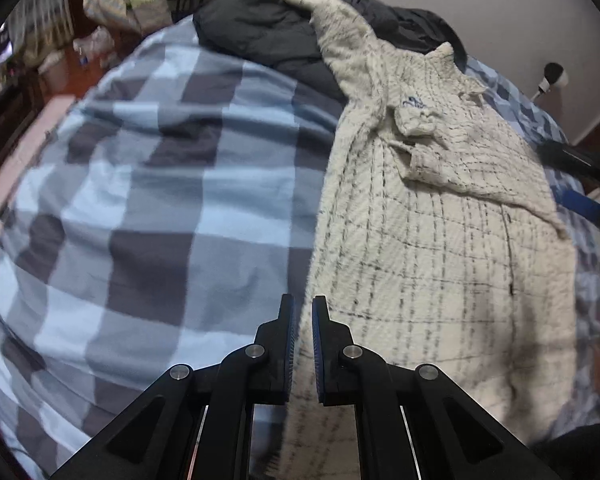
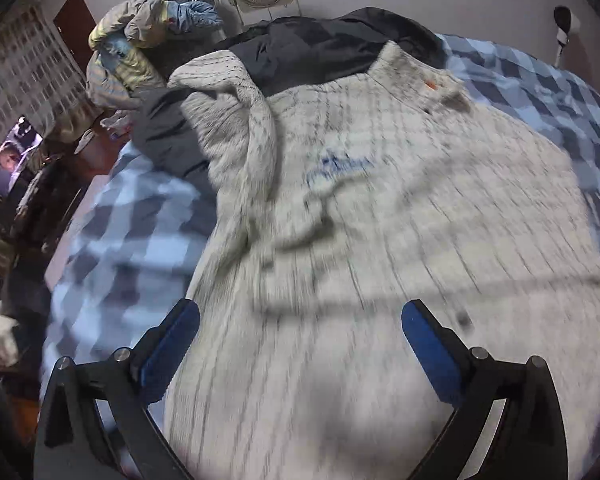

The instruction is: Fold small clothes

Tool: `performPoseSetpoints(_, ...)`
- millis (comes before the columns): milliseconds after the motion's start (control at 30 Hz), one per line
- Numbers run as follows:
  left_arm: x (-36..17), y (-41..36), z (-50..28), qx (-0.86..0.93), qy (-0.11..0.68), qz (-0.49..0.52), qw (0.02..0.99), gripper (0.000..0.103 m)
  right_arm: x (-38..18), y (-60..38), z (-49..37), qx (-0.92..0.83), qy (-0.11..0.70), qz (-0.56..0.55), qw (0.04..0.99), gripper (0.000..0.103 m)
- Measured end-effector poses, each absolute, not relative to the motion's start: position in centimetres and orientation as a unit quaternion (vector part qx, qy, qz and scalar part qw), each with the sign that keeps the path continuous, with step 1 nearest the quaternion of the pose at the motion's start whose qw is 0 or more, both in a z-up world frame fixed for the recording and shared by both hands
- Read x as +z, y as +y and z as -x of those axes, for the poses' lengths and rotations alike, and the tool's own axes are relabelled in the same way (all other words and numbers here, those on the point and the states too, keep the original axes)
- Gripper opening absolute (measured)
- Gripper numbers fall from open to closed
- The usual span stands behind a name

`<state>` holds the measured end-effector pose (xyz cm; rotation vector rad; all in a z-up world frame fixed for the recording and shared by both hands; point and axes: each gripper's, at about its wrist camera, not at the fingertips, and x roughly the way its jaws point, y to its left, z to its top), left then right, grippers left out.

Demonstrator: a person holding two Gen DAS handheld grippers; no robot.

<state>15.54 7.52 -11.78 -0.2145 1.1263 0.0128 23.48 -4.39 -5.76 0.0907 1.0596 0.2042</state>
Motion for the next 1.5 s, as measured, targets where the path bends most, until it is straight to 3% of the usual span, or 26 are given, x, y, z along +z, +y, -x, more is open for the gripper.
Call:
performPoseSetpoints(200,-10.2,4.9,-13.5,-0.017,0.417,-0.022,0.908,0.007,-2.5,-7.7,-15.9,0.057,0.441,-0.022,0.895,0.101)
performPoseSetpoints(333,-11.2,3.8,-13.7,-0.014,0.444,-0.074,0.893,0.007,-6.1,-9.3,-16.4,-0.005,0.41,0.001,0.912,0.102)
performPoseSetpoints(433,-11.7,3.5,-13.7,-0.025,0.46,-0.098,0.882,0.007,-8.6,-9.1,-20.9,-0.004,0.465,-0.005,0.885,0.102)
performPoseSetpoints(500,-11.2,3.9,-13.5,-0.03,0.46,-0.088,0.883,0.007,-8.4,-9.0,-22.7,0.015,0.486,-0.005,0.874,0.102)
performPoseSetpoints(700,-8.5,6.1,-14.1,-0.065,0.469,0.029,0.88,0.007,-6.9,-11.4,-23.0,0.001,0.417,-0.016,0.909,0.102)
performPoseSetpoints(867,-8.5,5.1,-17.1,-0.118,0.506,0.015,0.854,0.007,-5.0,-12.5,-22.3,-0.001,0.356,-0.031,0.934,0.102)
performPoseSetpoints(1000,-7.8,4.9,-20.2,-0.143,0.519,0.034,0.842,0.007,-6.3,-12.8,-23.8,0.015,0.377,-0.055,0.924,0.102)
performPoseSetpoints(1100,-5.7,4.2,-21.8,-0.184,0.461,0.014,0.868,0.007,-7.4,-13.2,-24.7,0.032,0.403,-0.084,0.911,0.102)
performPoseSetpoints(1233,-4.8,4.0,-25.0,-0.185,0.454,0.024,0.871,0.007,-9.3,-13.3,-26.0,0.048,0.442,-0.107,0.889,0.102)
performPoseSetpoints(1333,-4.3,4.8,-26.3,-0.19,0.429,0.071,0.88,0.014,-10.4,-13.6,-26.4,0.062,0.464,-0.13,0.874,0.102)
performPoseSetpoints(1367,-4.2,5.1,-26.5,-0.192,0.42,0.089,0.883,0.025,-10.5,-13.8,-26.5,0.066,0.467,-0.137,0.871,0.102)
performPoseSetpoints(1400,-4.1,5.3,-26.5,-0.199,0.411,0.109,0.883,0.038,-10.6,-13.9,-26.5,0.069,0.47,-0.143,0.868,0.102)
performPoseSetpoints(1433,-4.0,5.7,-26.4,-0.21,0.395,0.131,0.884,0.087,-10.7,-14.1,-26.6,0.072,0.473,-0.151,0.865,0.102)
performPoseSetpoints(1467,-3.8,5.9,-26.1,-0.219,0.38,0.141,0.888,0.103,-10.7,-14.3,-26.5,0.076,0.475,-0.153,0.863,0.102)
performPoseSetpoints(1500,-3.5,6.2,-25.6,-0.223,0.362,0.148,0.893,0.103,-10.6,-14.5,-26.4,0.077,0.477,-0.156,0.862,0.102)
